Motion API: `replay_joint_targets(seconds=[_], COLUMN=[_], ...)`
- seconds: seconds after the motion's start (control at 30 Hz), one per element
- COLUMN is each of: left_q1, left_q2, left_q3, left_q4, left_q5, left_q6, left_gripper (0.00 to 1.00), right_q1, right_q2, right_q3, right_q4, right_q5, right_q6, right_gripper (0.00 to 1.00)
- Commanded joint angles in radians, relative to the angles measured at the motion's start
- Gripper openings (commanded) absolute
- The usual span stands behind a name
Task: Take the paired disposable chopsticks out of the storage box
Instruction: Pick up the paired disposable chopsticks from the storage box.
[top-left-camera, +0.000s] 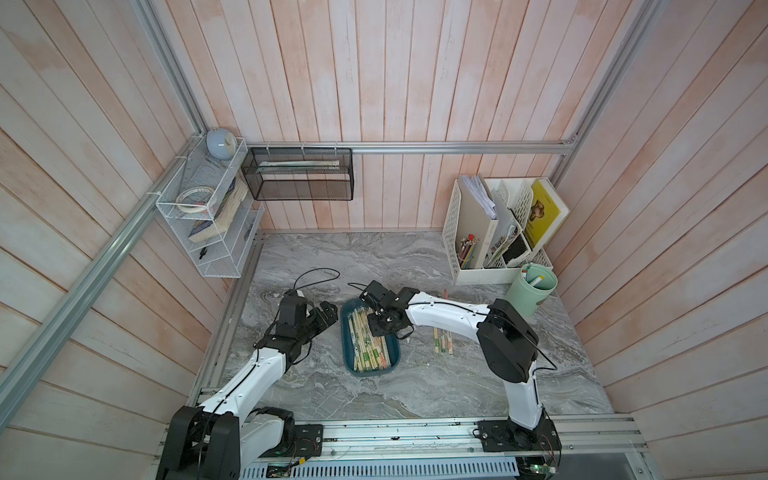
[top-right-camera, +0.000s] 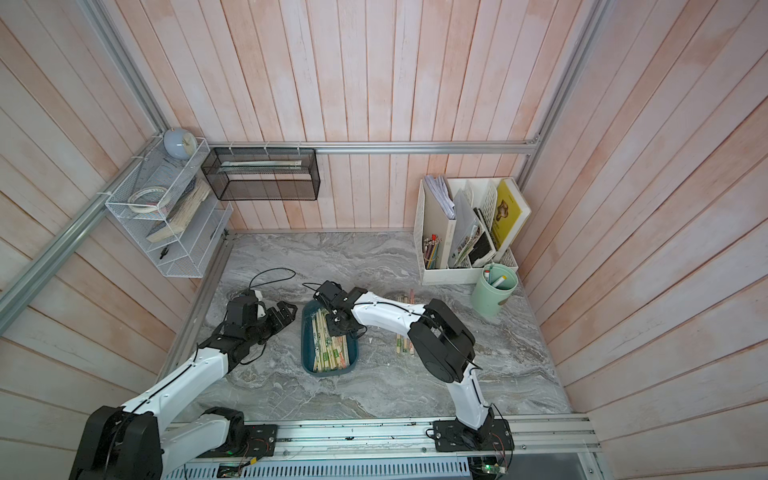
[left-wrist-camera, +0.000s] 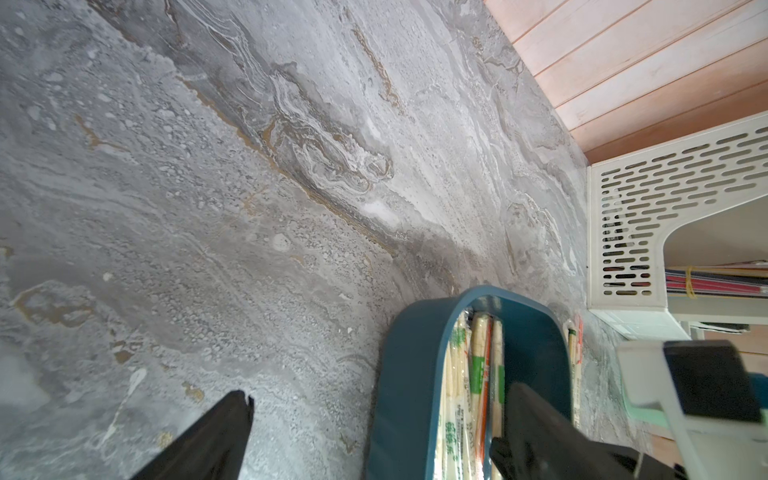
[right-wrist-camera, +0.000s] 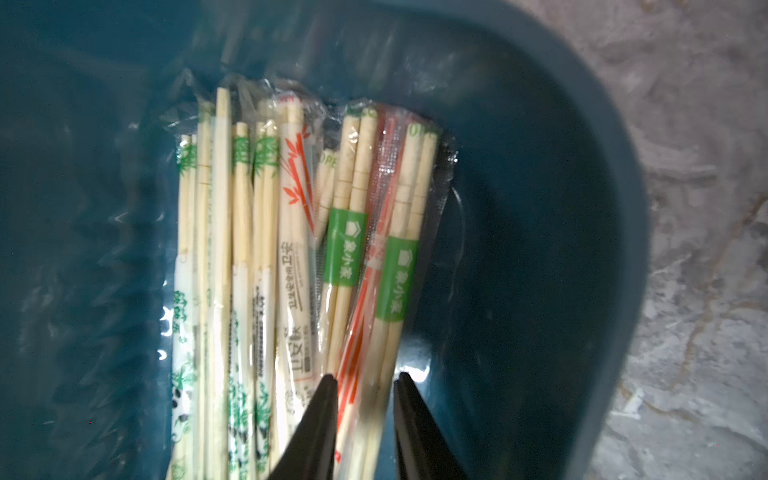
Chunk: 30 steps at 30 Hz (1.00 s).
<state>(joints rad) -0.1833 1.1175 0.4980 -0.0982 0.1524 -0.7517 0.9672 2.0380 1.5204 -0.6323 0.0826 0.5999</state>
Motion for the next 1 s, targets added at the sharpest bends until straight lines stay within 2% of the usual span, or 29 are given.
replay_joint_targets(seconds=[0.0,0.47,0.8,0.97], left_q1=[0.005,0.006,0.005,0.006], left_q2=[-0.016,-0.015,-0.015,-0.018], left_q3=[-0.021,-0.026,-0.021,-0.017], left_q4=[0.02,0.032,0.029,0.023], left_q5=[0.009,0.016,0.021,0.024], left_q6=[0.014,0.012,0.012,0.014], left_gripper=[1.0,1.0,1.0,1.0], right_q1=[0.005,0.007,0.005,0.005], right_q2=[0.028,0.024,-0.018,-0.035], right_q3=[0.029,0.031,0.038,0.048], right_q4=[-0.037,-0.034,-0.024,-0.02], right_q5=[0.018,0.01,0.001,-0.001], right_q6=[-0.009,-0.013,-0.008,-0.009], right_gripper=[0.26,0.15,0.1,0.03])
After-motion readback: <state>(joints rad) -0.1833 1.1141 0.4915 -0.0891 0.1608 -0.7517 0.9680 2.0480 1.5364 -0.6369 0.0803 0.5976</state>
